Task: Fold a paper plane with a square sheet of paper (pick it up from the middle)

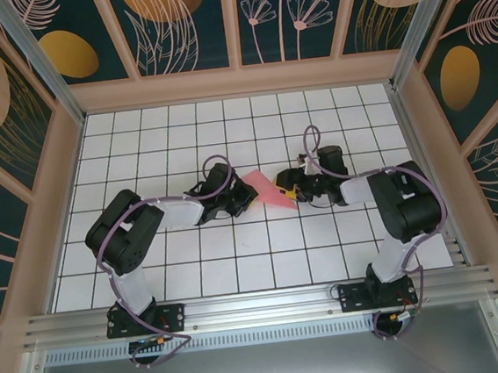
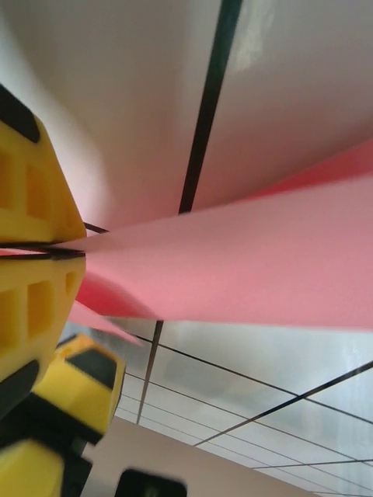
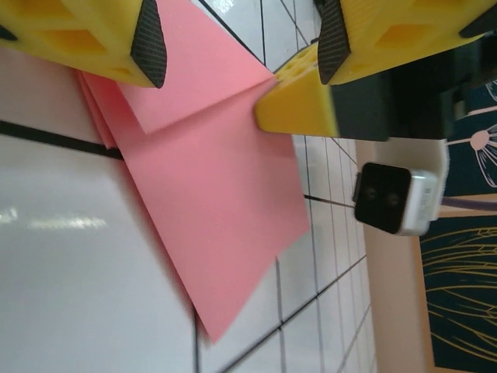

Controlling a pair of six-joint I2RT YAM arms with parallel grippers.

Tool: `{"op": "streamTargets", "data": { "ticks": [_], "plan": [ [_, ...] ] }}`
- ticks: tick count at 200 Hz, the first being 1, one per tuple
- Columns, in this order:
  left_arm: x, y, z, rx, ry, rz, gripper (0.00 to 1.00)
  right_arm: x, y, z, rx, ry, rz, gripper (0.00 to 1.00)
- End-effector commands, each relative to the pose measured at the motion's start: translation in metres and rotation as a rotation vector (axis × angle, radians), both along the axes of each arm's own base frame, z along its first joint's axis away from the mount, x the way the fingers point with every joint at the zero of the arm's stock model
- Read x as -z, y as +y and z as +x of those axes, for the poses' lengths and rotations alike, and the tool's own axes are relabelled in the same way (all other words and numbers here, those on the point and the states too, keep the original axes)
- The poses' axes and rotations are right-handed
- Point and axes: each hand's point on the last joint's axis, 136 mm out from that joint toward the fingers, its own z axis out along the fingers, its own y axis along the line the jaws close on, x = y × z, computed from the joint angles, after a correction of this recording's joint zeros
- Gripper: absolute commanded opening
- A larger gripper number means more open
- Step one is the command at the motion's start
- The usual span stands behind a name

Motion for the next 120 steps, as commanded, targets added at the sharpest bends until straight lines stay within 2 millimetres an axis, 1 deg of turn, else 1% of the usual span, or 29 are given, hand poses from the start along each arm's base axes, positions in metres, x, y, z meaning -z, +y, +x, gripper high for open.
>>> {"op": "streamTargets", "data": {
  "ticks": [1,21,52,61,80,86,92,95,96,99,120],
  "plan": [
    [-0.015,0.001,0.003,-0.017,-0.051,-0.024,0.06,-0.018,-0.004,0.008,-0.002,-0.200,-0.077,0.58],
    [-0.019,0.005,0.001,-0.024,-0.060,-0.014,0.01,-0.032,0.002,0.008,-0.019,-0.338,-0.139,0.57],
    [-0.022,0.012,-0.005,-0.026,-0.056,-0.001,0.00,-0.042,0.011,0.006,-0.047,-0.567,-0.336,0.57],
    [-0.022,0.012,-0.006,-0.023,-0.052,-0.002,0.00,-0.041,0.013,0.002,-0.074,-0.624,-0.374,0.58],
    [-0.021,0.015,-0.008,-0.022,-0.039,0.003,0.00,-0.040,0.016,-0.008,-0.120,-0.799,-0.469,0.59],
    [-0.021,0.016,-0.008,-0.025,-0.037,0.006,0.00,-0.041,0.014,-0.009,-0.127,-0.844,-0.498,0.59],
    [-0.018,0.018,-0.009,-0.026,-0.031,0.015,0.00,-0.039,0.010,-0.009,-0.126,-0.870,-0.529,0.59],
    [-0.018,0.019,-0.008,-0.028,-0.030,0.018,0.00,-0.037,0.014,-0.013,-0.144,-0.884,-0.536,0.59],
    [-0.024,0.019,-0.008,-0.029,-0.040,0.010,0.00,-0.037,0.014,-0.013,-0.146,-0.889,-0.538,0.59],
    [-0.029,0.019,-0.007,-0.029,-0.049,0.005,0.00,-0.036,0.014,-0.014,-0.152,-0.899,-0.549,0.59],
    [-0.030,0.024,-0.007,-0.034,-0.044,0.016,0.00,-0.027,0.013,-0.021,-0.210,-0.950,-0.590,0.59]
  ]
}}
